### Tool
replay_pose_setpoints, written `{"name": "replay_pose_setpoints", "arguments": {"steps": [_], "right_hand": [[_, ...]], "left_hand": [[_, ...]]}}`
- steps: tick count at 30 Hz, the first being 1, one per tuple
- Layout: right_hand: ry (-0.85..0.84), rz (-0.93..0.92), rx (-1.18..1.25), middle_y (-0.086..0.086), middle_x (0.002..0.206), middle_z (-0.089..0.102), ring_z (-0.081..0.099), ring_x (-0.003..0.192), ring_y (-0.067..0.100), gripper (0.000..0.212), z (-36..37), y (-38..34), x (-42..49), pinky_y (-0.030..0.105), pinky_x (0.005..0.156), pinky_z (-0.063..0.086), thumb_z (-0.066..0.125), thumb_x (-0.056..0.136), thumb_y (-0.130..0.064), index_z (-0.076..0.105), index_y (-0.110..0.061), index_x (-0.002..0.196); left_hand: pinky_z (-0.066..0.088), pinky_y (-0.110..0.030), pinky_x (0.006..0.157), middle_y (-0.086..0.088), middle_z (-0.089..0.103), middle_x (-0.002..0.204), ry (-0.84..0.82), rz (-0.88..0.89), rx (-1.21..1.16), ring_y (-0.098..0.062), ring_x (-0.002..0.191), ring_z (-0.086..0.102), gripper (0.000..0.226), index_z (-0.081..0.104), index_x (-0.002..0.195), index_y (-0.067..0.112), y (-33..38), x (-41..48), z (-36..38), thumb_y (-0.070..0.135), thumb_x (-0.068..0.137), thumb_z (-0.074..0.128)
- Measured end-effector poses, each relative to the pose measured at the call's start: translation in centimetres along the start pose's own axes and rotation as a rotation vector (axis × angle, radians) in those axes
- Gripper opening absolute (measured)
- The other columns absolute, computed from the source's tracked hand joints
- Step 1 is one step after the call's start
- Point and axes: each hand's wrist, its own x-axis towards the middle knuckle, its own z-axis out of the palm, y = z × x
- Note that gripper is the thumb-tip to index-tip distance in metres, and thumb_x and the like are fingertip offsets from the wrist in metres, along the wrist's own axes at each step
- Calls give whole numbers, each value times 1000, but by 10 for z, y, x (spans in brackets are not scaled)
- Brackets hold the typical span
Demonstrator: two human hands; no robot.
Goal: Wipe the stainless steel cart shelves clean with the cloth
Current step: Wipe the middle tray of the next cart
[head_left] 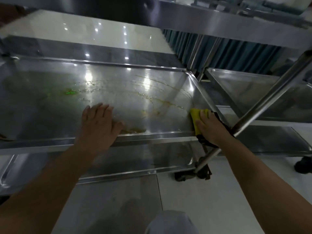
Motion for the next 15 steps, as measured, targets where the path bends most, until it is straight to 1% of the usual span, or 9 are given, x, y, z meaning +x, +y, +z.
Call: {"name": "replay_pose_setpoints", "arguments": {"steps": [1,2,3,4,5,6,8,11,15], "right_hand": [[-74,2,-8,38,102,56,57,78,54,30,-4,2,14,60,69,50,49,79,-6,38,-2,106],[-128,46,13,39,119,48,52,95,59,33,-6,4,28,65,82,45,53,83,-5,39,-3,113],[-103,71,5,37,136,34,40,115,60,37,-2,11,42,66,96,35,52,90,-8,38,-4,124],[-87,134,-15,32,146,22,28,127,57,39,-2,15,54,64,105,25,45,96,-13,36,-7,134],[-91,160,-49,28,149,17,21,132,53,40,-3,20,68,62,108,20,39,100,-18,33,-9,138],[-100,175,-48,25,151,16,19,135,48,43,-5,24,82,58,110,18,36,101,-25,30,-10,140],[-78,239,113,20,152,19,20,139,37,49,-7,30,107,49,113,17,31,100,-36,26,-13,143],[-81,289,251,16,156,16,18,142,31,54,-7,37,134,44,114,15,28,100,-40,20,-17,148],[-113,278,375,11,160,7,11,146,28,60,-5,43,138,41,117,12,30,100,-45,11,-25,153]], "left_hand": [[32,-57,103,-21,55,127,-20,1,4,-38,123,43,66,55,122,-2,0,1,0,50,88,31],[32,-56,103,-20,55,127,-31,-6,1,-38,123,43,68,55,123,-2,1,1,-2,51,89,29],[32,-55,104,-20,55,127,-31,-20,-7,-38,123,43,70,55,123,-2,2,2,-3,52,88,28],[32,-54,104,-18,55,127,-33,-33,-5,-36,124,42,71,54,124,0,3,3,-4,54,88,26],[31,-52,104,-17,54,129,-37,-35,14,-35,125,41,74,53,126,2,3,3,-4,57,89,22],[30,-51,105,-15,53,131,-48,-30,40,-34,127,39,77,52,128,3,3,4,-5,60,90,16],[29,-50,105,-14,52,132,-58,-24,63,-33,128,38,82,51,129,4,1,5,-5,63,90,10],[29,-49,105,-15,55,128,-40,-42,70,-33,125,42,78,53,126,4,3,4,-4,63,90,17],[23,-46,106,-13,55,128,-48,-65,82,-32,126,42,73,54,126,5,5,4,-3,60,88,25]]}}
